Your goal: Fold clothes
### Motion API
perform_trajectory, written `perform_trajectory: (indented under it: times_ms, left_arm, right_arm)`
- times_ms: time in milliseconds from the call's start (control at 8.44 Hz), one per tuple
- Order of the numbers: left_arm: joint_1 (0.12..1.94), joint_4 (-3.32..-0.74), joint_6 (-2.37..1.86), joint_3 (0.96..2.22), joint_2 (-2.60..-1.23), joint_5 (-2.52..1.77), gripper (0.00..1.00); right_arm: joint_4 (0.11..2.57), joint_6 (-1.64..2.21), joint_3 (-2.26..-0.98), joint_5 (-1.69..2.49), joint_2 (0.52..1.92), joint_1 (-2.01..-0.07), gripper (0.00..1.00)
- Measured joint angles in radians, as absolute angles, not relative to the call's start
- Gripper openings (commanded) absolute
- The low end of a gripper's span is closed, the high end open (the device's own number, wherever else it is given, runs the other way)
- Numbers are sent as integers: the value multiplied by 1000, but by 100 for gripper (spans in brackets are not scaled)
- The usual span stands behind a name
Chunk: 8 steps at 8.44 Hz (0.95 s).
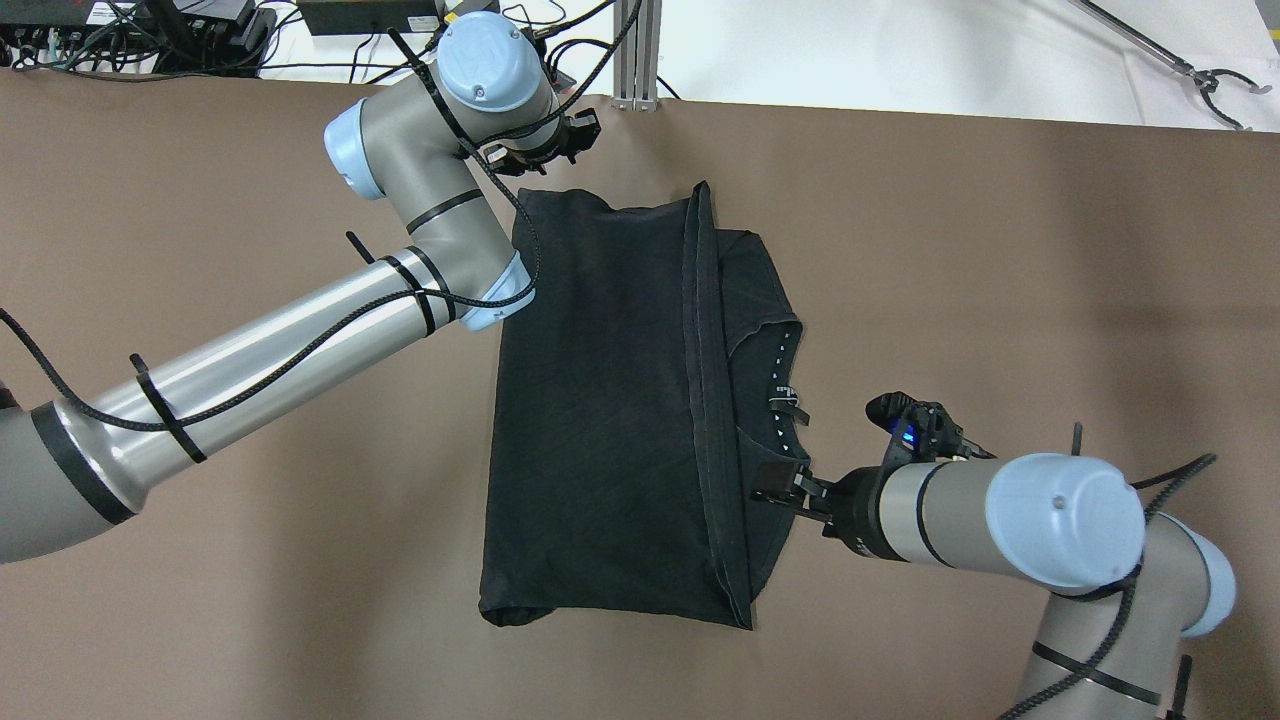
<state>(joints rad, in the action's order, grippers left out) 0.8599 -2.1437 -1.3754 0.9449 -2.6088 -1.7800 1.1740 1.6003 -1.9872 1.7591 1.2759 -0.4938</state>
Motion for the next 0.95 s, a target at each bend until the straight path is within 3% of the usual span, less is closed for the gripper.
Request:
perform_trajectory:
  times_ms: [119, 474, 948]
  left_arm:
    - [862, -2142, -1369, 1006, -2559, -1788, 94]
    - [868, -2141, -1370, 1120, -2461, -1795, 94]
    - [877, -2141, -1376, 1136, -2448, -1796, 94]
  right_arm:
    - [1197, 1533, -1969, 1757, 1245, -489, 56]
    - [1277, 1187, -1927, 1741, 1214, -422, 56]
    - [1362, 1036, -1918, 1714, 1210, -343, 48]
